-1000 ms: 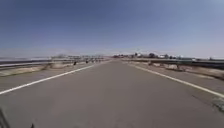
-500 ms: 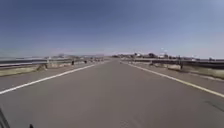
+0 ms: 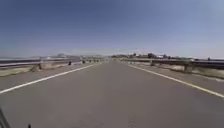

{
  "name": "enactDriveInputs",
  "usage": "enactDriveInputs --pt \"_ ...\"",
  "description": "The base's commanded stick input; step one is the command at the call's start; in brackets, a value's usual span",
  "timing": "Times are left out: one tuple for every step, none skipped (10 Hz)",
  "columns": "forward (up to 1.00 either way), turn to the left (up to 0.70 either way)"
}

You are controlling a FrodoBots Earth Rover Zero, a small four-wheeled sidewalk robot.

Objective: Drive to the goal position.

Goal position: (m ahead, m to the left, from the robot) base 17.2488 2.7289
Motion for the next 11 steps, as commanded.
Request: enactDriveInputs --pt "1.0 0.0" --pt "1.0 0.0" --pt "1.0 0.0" --pt "1.0 0.0" --pt "1.0 0.0" --pt "1.0 0.0" --pt "1.0 0.0" --pt "1.0 0.0" --pt "1.0 0.0" --pt "1.0 0.0" --pt "1.0 0.0"
